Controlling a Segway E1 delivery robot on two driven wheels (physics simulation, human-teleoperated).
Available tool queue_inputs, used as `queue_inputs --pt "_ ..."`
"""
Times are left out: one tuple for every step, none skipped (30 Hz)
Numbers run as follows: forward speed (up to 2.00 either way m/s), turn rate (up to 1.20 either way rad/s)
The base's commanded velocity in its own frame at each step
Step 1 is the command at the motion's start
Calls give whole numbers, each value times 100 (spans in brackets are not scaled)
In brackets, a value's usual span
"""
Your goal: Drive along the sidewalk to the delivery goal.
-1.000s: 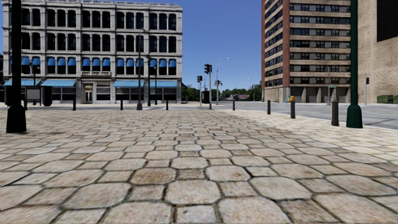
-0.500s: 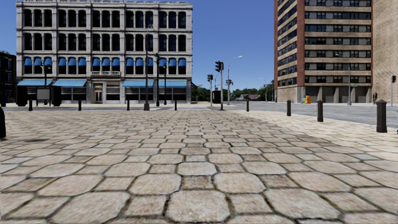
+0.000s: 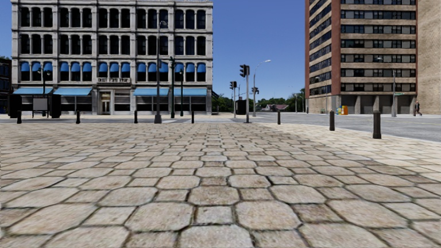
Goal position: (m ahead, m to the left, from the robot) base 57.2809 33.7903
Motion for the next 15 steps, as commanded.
queue_inputs --pt "200 0" --pt "200 0" --pt "200 3" --pt "200 3" --pt "200 12" --pt "200 16" --pt "200 18" --pt "200 18" --pt "200 19" --pt "200 19" --pt "200 19" --pt "200 19" --pt "200 19" --pt "200 0" --pt "200 0"
